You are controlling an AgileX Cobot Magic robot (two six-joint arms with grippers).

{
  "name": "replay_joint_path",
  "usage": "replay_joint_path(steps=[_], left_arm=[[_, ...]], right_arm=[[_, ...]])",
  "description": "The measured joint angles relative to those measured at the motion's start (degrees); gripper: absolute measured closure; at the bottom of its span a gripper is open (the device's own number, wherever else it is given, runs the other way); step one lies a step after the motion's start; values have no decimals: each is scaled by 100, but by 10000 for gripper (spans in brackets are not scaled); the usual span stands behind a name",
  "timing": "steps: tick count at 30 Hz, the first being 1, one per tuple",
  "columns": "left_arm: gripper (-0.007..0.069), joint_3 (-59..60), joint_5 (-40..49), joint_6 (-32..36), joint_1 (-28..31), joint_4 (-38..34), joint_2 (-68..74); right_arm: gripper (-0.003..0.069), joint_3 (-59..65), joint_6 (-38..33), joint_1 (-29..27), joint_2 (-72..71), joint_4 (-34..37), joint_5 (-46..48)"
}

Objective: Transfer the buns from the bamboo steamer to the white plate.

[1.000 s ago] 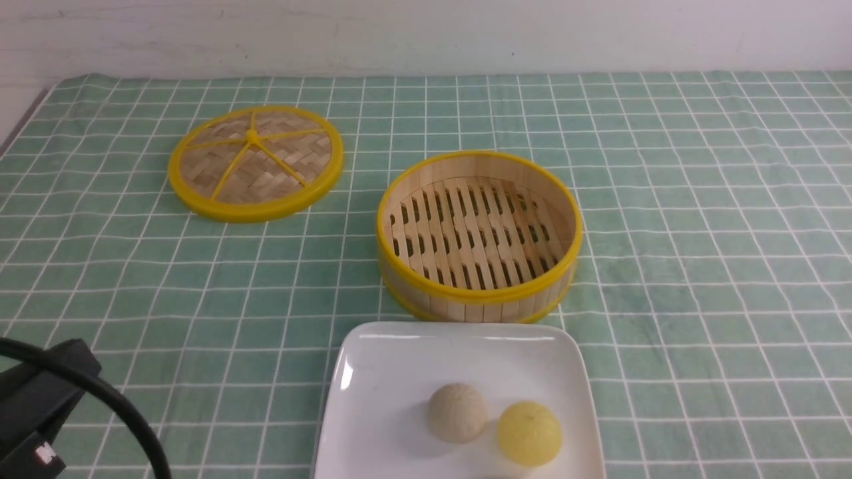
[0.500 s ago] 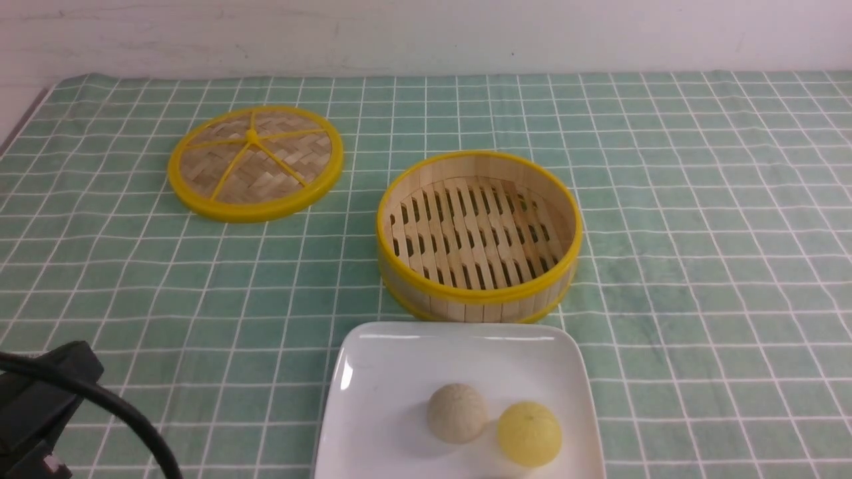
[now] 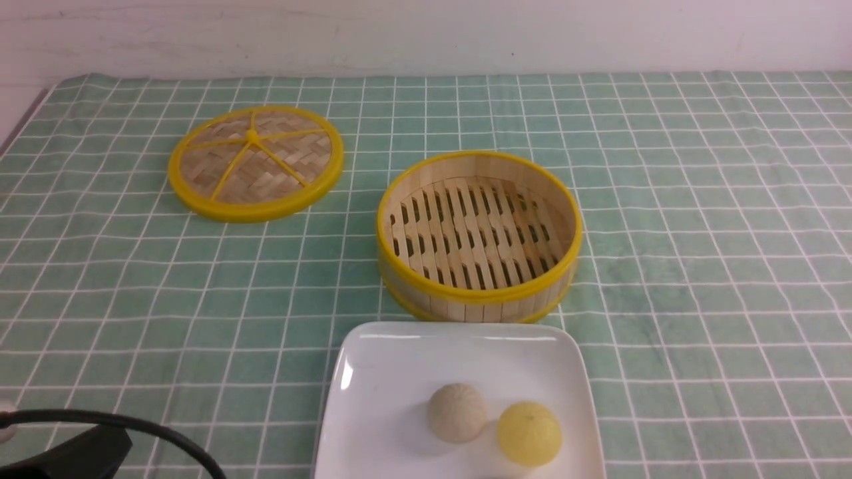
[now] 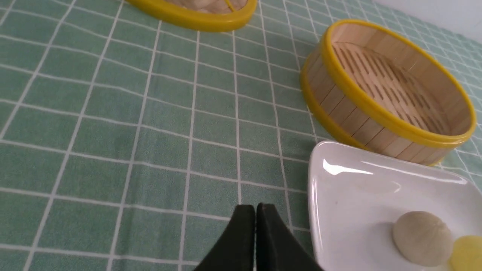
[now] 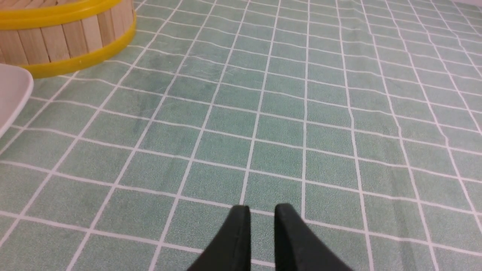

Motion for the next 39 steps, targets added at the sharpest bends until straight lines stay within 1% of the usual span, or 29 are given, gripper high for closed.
replay_joint_path(steps=[9,14,17,19,20,24,28,32,39], left_arm=[[585,65,46,0,0,362,-259],[580,289,48,-6,0,668,-587],[580,558,-61,-213,0,1013,-919],[580,759,-244,-651,0,1398,-1164],[580,774,-244,-651,0,1434,-1164],[580,991,-403,-1665,0,2455,-1419],[580,1030,-416,-2216,0,3042,-1493],[580,1032,-373,-2337,0,3269,-1508],[573,1063,-160,-2381,0,3320,-1611]], right_arm=[[524,0,0,0,0,0,0],[520,0,0,0,0,0,0],[516,0,0,0,0,0,0],[514,0,0,0,0,0,0],[514,0,0,0,0,0,0],[508,0,0,0,0,0,0],[504,0,0,0,0,0,0],[498,0,0,0,0,0,0],[489,0,0,0,0,0,0]])
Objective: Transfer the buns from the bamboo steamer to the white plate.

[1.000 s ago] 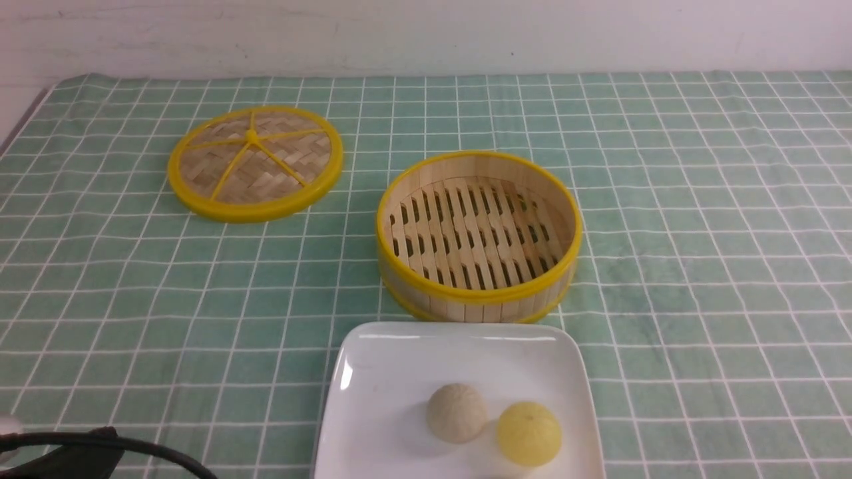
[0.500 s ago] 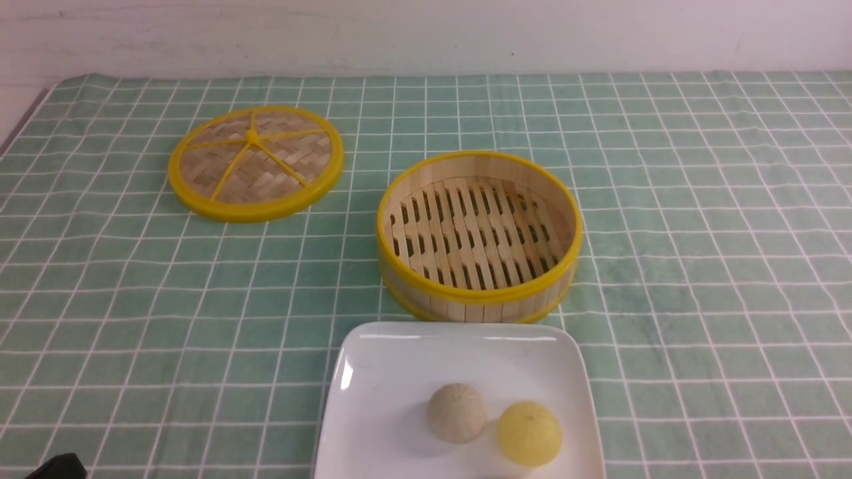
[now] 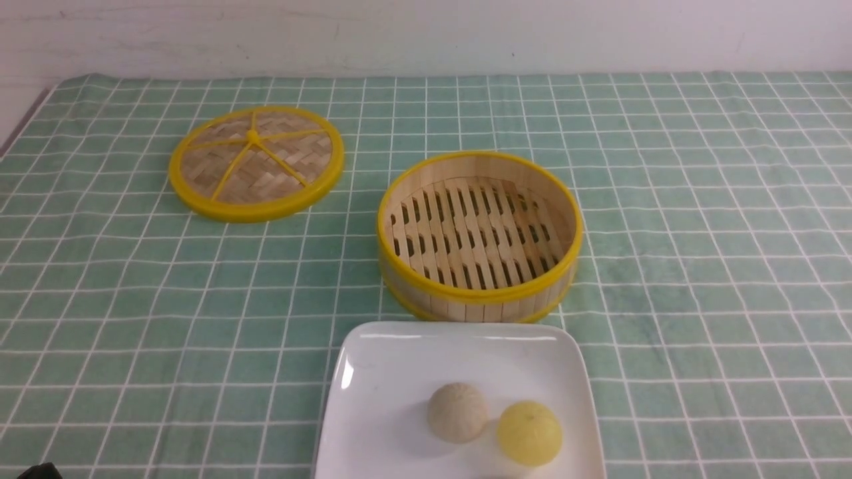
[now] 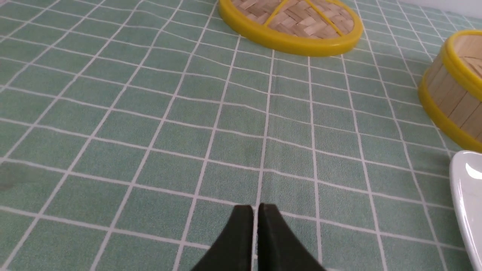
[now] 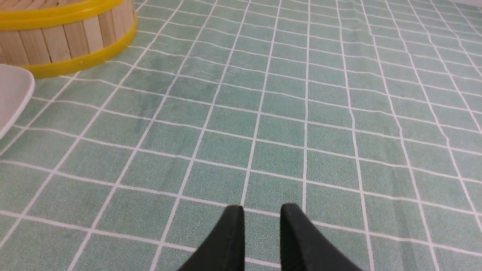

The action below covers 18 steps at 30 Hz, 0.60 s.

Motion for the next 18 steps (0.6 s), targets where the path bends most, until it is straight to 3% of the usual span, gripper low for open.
replay_joint_path(steps=[18], left_arm=[[556,-5,43,0,13,156,-7]], right_arm=[[461,-5,0,0,0,0,0]])
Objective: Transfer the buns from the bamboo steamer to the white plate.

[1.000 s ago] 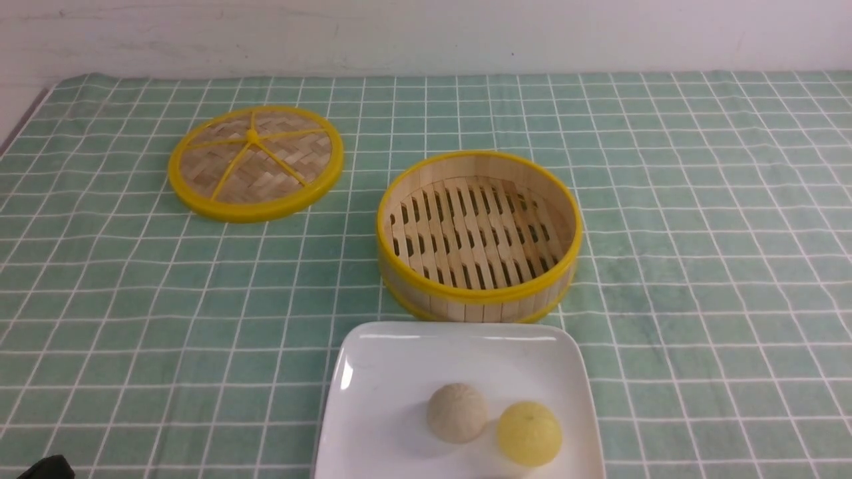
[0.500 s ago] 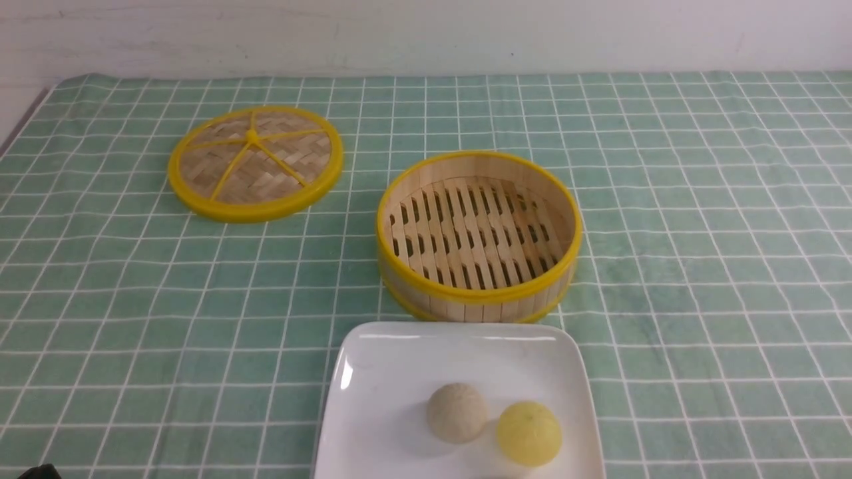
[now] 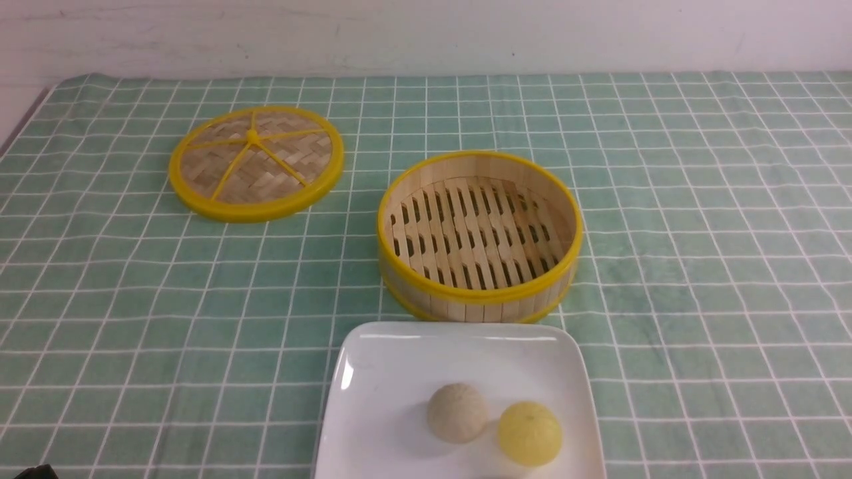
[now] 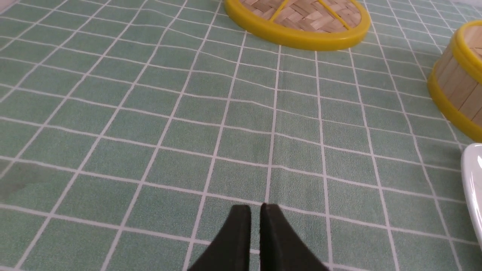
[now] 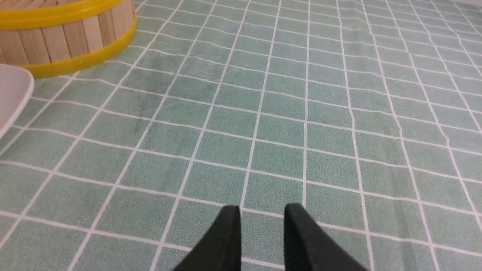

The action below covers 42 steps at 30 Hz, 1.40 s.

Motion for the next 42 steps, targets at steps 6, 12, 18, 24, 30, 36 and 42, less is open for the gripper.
replay_joint_path(steps=[6,12,18,24,30,36,42], left_arm=[[552,0,5,0,331,24,0],[547,0,5,0,365,36,0],[545,0,5,0,365,41,0],[545,0,5,0,365,41,0],[545,0,5,0,365,41,0],[538,0,5,0,365,41,0],[533,0,5,0,365,41,0]], right_arm=[[456,0,0,0,0,0,0],[449,0,0,0,0,0,0],[444,0,0,0,0,0,0],[435,0,0,0,0,0,0],[426,0,0,0,0,0,0],[423,0,0,0,0,0,0],[423,0,0,0,0,0,0]])
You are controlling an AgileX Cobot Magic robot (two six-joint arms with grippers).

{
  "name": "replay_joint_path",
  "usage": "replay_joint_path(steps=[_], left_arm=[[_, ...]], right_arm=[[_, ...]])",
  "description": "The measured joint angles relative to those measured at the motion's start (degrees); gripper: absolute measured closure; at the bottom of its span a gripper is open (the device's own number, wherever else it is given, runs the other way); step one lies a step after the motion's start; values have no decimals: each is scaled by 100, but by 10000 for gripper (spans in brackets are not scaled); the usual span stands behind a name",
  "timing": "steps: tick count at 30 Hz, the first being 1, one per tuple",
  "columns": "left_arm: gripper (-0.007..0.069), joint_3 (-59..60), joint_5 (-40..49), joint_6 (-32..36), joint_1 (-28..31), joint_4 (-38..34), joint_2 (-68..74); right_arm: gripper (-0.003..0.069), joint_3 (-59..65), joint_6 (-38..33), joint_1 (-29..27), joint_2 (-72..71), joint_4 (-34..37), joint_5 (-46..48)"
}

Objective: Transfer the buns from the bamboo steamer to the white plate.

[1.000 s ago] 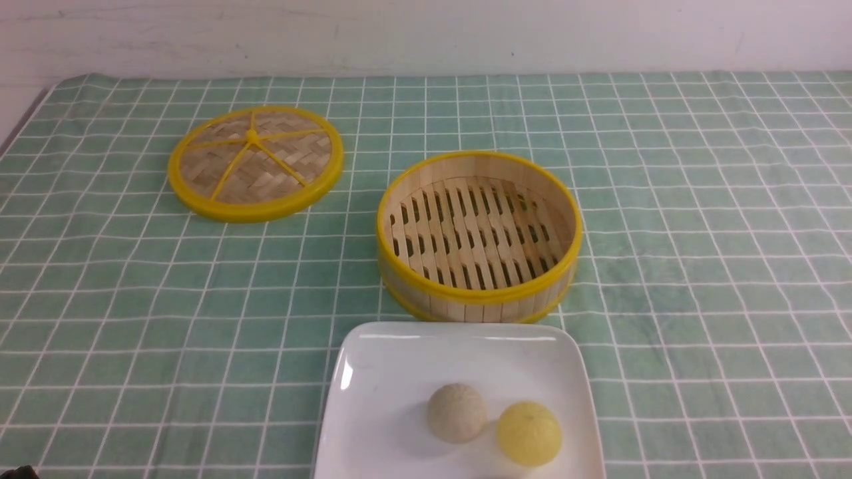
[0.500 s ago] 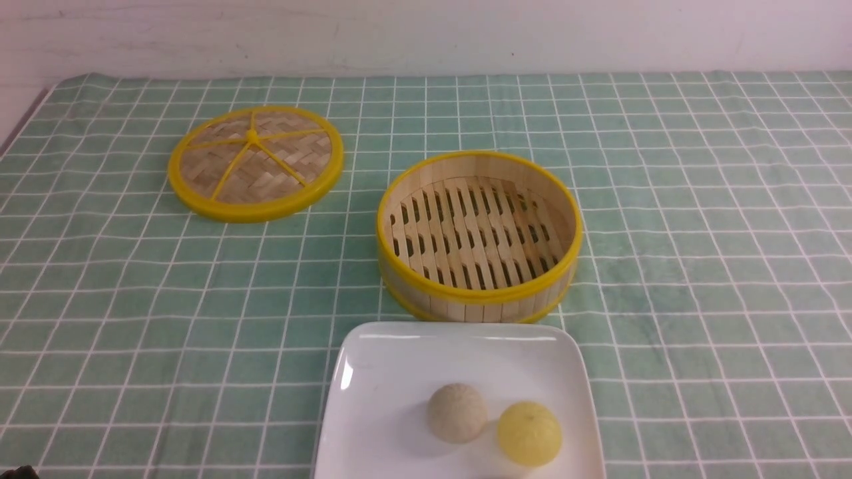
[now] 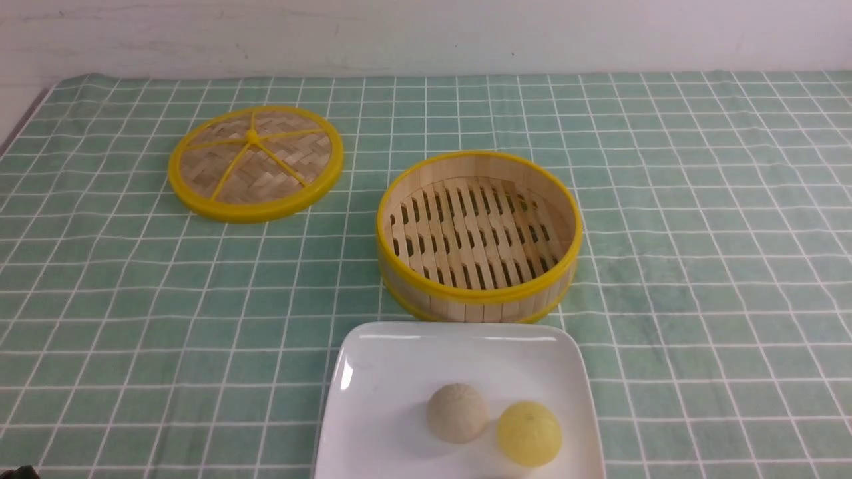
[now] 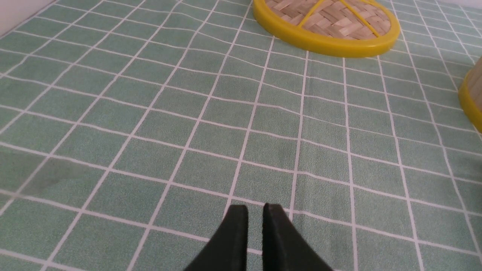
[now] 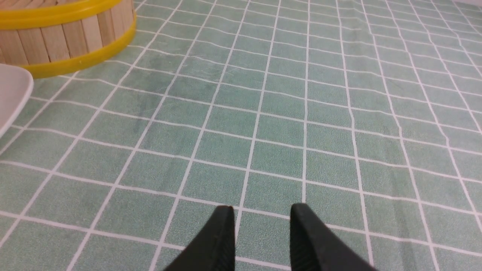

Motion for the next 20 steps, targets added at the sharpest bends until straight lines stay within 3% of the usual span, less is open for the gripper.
replay_joint_path(steps=[20], left_arm=[[514,0,0,0,0,0,0]], right_arm=[[421,0,0,0,0,0,0]])
